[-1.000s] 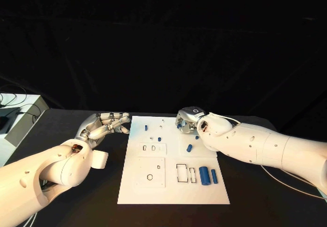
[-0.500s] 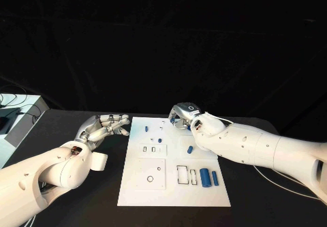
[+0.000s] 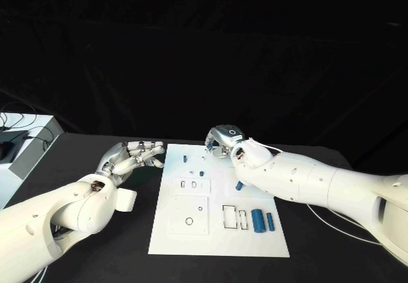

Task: Assemble the parts on the task board

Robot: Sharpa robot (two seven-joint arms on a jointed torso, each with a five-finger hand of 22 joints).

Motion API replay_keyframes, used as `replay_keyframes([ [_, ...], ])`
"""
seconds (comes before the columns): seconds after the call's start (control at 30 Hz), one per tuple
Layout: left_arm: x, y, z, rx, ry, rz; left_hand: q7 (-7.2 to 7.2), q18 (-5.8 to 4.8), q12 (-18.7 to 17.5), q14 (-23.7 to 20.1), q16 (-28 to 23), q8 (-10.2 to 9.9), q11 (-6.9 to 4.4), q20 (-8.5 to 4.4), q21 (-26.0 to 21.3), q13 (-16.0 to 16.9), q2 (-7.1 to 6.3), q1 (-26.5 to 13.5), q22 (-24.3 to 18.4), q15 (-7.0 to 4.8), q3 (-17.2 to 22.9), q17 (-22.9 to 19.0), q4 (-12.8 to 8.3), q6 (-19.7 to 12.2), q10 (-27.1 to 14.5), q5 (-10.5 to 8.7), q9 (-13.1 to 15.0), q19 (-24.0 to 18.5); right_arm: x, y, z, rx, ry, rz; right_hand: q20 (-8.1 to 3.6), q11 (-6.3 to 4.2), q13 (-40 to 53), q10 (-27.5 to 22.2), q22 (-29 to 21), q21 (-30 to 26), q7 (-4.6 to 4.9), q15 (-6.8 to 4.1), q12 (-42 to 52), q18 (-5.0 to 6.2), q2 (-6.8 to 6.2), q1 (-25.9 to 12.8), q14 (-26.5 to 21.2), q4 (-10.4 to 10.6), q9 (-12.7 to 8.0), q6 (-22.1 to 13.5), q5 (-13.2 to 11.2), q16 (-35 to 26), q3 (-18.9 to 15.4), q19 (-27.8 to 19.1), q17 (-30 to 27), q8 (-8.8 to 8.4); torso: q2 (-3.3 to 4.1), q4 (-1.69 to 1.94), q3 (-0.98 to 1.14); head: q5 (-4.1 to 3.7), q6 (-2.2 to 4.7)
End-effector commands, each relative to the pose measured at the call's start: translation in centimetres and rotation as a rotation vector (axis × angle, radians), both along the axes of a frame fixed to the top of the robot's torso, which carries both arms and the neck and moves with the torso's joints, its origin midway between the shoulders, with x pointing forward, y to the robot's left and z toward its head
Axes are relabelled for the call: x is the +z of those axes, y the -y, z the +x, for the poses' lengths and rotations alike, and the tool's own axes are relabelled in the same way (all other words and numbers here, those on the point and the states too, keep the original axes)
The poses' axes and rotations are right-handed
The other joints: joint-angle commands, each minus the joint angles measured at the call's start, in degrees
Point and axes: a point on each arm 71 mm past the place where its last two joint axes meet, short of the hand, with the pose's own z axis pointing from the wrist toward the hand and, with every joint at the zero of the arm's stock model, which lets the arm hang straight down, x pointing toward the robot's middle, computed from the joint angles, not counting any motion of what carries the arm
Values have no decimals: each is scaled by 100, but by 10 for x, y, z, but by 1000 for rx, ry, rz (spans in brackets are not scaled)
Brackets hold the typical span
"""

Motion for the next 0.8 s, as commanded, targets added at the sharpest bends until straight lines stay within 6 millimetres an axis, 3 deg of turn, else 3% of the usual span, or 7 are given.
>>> replay_keyframes([
  [0.03, 2, 4, -1, -25, 8, -4, -1, 42, 25, -26, 20, 16, -2, 18, 22, 5, 39, 10, -5, 4, -19, -5, -7, -22, -28, -12, 1, -19, 0, -1, 1, -1, 10, -3, -8, -148, 15, 344, 4, -15, -2, -46, 34, 115, 118, 75, 2, -10, 2, 32, 0, 16, 9, 86, 4, 15, 6, 30, -29, -24, -12],
  [0.07, 2, 4, -2, -26, 10, -4, -1, 42, 25, -26, 20, 16, -2, 18, 22, 5, 39, 11, -5, 4, -19, -5, -7, -21, -28, -12, 1, -18, 0, -1, 2, -1, 10, -3, -4, -144, 15, 336, 196, -206, -1, -45, 33, 118, 111, 76, 7, -7, -4, 29, 2, 5, 2, 146, 16, 14, 5, 32, -37, -27, -11],
  [0.23, 4, 5, -2, -28, 13, -6, -6, 42, 26, -26, 22, 18, -4, 18, 23, 6, 43, 17, -12, 4, -21, -8, -8, -9, -25, -12, 3, -18, -1, -4, 3, 0, 5, -6, -4, -144, 15, 336, 196, -206, -1, -45, 33, 118, 111, 76, 7, -7, -4, 29, 2, 5, 2, 146, 16, 14, 23, 49, -54, -34, -20],
  [0.7, 6, 4, -2, -27, 16, -6, -6, 42, 26, -26, 22, 18, -4, 18, 23, 6, 43, 17, -12, 4, -21, -8, -8, -9, -25, -12, 3, -18, -5, -5, 4, 5, -32, -19, -6, -142, 15, 329, 513, -512, -1, -44, 35, 113, 114, 80, 8, 2, -18, 30, 16, -7, -20, 250, 23, 21, 47, 50, -65, -34, -6],
  [0.8, 6, 4, -2, -28, 16, -6, -5, 43, 26, -28, 24, 17, -1, 18, 30, 6, 46, 25, -31, 5, -27, -18, -6, -23, -35, -13, 2, -17, -6, -4, 5, 3, -37, -25, -6, -142, 15, 329, 513, -512, -1, -44, 35, 113, 114, 80, 8, 2, -18, 30, 16, -7, -20, 250, 23, 21, 49, 64, -69, -49, -14],
])
